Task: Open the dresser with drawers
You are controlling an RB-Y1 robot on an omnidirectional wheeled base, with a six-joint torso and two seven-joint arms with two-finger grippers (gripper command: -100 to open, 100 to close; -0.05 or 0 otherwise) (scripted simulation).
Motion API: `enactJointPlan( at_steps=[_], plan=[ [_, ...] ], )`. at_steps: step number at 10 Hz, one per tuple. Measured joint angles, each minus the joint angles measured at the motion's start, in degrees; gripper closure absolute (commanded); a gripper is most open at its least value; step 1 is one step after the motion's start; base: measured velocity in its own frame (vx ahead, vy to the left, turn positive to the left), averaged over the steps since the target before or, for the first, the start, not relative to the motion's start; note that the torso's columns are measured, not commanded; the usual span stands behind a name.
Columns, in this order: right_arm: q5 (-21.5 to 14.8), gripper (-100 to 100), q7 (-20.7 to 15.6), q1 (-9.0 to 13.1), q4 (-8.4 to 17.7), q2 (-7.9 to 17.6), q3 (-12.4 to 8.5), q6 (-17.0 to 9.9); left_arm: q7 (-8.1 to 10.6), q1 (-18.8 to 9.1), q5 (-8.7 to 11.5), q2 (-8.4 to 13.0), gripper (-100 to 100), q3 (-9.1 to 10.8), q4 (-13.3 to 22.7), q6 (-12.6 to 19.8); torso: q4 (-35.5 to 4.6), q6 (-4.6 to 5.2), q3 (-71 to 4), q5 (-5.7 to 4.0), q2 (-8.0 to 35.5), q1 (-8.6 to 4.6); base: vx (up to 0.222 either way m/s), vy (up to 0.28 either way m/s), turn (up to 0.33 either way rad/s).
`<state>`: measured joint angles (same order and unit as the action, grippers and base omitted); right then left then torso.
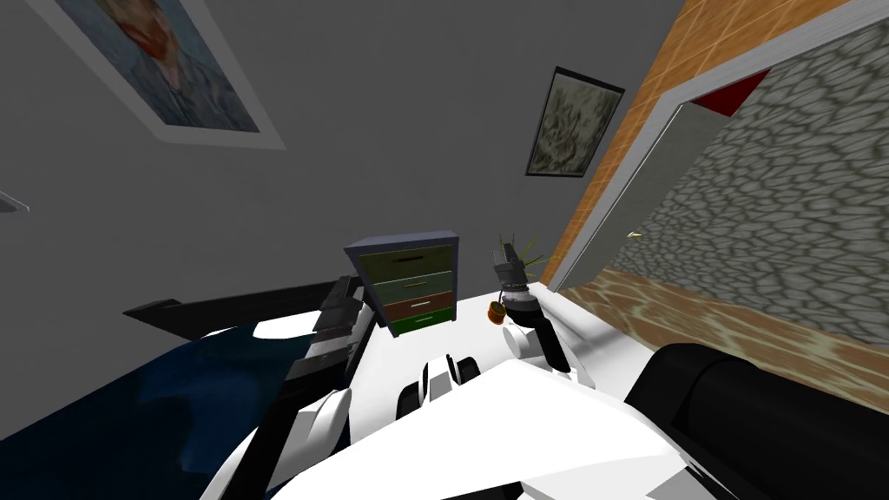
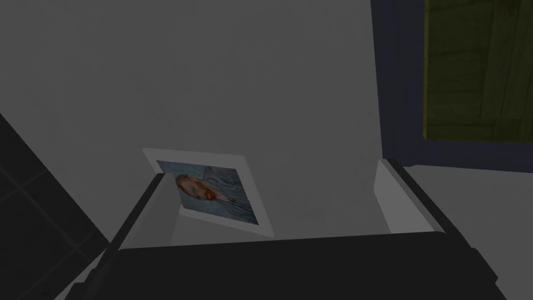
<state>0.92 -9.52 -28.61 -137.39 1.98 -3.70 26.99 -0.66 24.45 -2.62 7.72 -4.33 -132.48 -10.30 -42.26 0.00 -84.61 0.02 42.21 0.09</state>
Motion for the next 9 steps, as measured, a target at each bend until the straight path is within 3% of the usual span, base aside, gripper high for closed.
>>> enactJointPlan(
  at_steps=[9],
  plan=[
    [0.0,0,0.0,0.0,0.0,0.0,0.0,0.0,-0.2,-1.8,-0.1,-1.4,-100,-0.64,2.6,9.0,0.0,0.0,0.1,-0.01,0.1,-0.07,0.096,-0.022,-0.034]
  ],
)
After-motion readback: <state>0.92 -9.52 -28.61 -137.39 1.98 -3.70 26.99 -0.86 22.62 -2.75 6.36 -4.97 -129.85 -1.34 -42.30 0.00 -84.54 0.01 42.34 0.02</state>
